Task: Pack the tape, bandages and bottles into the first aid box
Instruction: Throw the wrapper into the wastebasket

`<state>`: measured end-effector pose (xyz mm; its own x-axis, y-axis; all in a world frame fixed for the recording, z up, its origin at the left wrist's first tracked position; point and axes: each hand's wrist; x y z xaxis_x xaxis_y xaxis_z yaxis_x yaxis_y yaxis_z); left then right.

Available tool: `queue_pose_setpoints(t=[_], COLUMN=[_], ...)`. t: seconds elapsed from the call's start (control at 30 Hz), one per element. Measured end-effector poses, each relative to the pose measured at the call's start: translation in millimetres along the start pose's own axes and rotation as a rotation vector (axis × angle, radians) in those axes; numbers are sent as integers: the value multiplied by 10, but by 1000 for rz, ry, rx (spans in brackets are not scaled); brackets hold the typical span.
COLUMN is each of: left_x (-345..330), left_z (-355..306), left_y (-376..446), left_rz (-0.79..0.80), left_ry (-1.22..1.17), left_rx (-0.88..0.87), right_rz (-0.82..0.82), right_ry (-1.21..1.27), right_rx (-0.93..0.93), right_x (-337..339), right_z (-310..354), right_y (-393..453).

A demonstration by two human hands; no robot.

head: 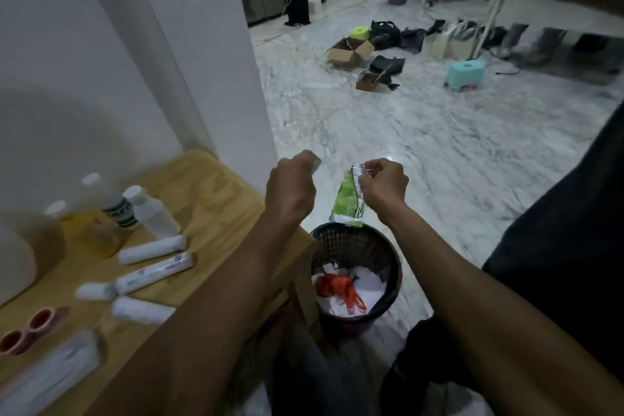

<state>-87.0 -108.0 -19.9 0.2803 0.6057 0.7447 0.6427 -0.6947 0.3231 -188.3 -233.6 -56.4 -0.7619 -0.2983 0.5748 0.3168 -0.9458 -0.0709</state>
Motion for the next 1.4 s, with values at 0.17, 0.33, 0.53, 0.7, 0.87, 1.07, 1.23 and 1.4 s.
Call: queue_pose_setpoints(t=[0.17,0.33,0.53,0.7,0.87,1.07,1.23,1.4], left_x=[-597,-1014,-1233,-1298,-1188,-846,-388,231], left_z=[14,206,244,256,253,190,53,-105], left_y=[116,211,315,441,477,414,272,-67], left_rz=[271,418,535,590,583,484,384,213], left_ry=[19,15,28,73,91,51,-35,-137], left_rx=[115,234,286,306,315,315,304,241], right_rz=[-6,49,107,142,153,141,113,130], right_ry=[-68,-129,-182,-243,-193,-155,-85,20], right_rx=[-88,-179,-238,-208,-204,-138,-20,107], right_x=[-28,-236,-455,-501,-498,-351,-127,139], right_z=[-432,-819,-1111,-1148,-1014,-692,-285,196], right_y=[255,395,521,609,632,470,194,-204])
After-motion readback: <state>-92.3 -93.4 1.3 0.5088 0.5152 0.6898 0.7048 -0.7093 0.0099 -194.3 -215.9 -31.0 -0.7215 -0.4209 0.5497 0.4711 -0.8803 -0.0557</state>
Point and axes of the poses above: each hand's wrist, its own y-axis towards the middle knuckle, its own x-axis out of the back of the hand, z = x × y, and after that the axes turned 13 degrees about -y, right-handed
